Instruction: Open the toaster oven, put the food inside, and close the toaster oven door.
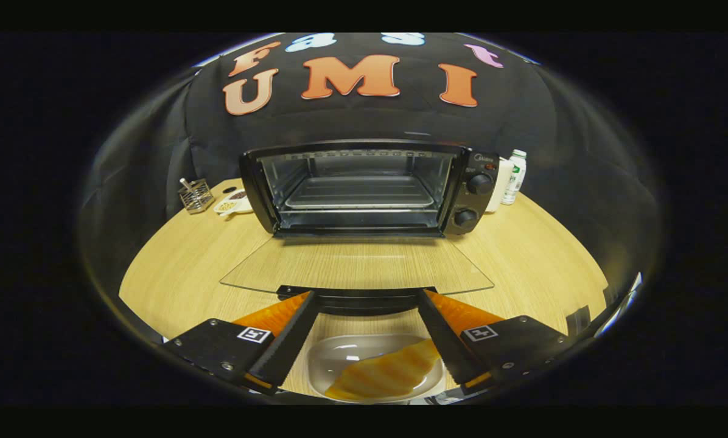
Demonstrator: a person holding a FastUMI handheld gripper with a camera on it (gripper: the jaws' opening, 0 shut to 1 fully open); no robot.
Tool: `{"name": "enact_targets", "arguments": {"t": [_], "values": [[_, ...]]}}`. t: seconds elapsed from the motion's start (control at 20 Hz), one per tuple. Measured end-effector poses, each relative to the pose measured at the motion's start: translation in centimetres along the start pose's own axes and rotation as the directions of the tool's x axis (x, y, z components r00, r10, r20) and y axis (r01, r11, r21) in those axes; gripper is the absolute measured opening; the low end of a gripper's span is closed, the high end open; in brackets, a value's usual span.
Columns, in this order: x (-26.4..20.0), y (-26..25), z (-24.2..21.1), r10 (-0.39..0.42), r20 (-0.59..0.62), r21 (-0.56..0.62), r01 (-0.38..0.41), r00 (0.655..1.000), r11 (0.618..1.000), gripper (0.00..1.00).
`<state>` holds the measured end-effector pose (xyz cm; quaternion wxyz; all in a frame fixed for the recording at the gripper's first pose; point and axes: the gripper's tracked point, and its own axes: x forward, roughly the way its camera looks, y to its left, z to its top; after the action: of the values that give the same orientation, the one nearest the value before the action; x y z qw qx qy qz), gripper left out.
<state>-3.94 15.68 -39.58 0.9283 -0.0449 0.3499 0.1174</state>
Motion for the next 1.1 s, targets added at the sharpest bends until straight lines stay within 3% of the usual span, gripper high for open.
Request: {"name": "enact_targets", "arguments": {"t": [0.55,0.9,1.1], "values": [[1.5,0.1,-2.9,-0.001,-0.068,-0.028,-0.001,0.998,1.0,0.99],[-2.2,-1.5,-1.1,-0.007,-0.025,0.047,0.008,1.0,0.999,0.99],[-4.7,-2.5,-2.7,-0.027,-0.041,0.044,0.029,0.999,0.999,0.98]]}}
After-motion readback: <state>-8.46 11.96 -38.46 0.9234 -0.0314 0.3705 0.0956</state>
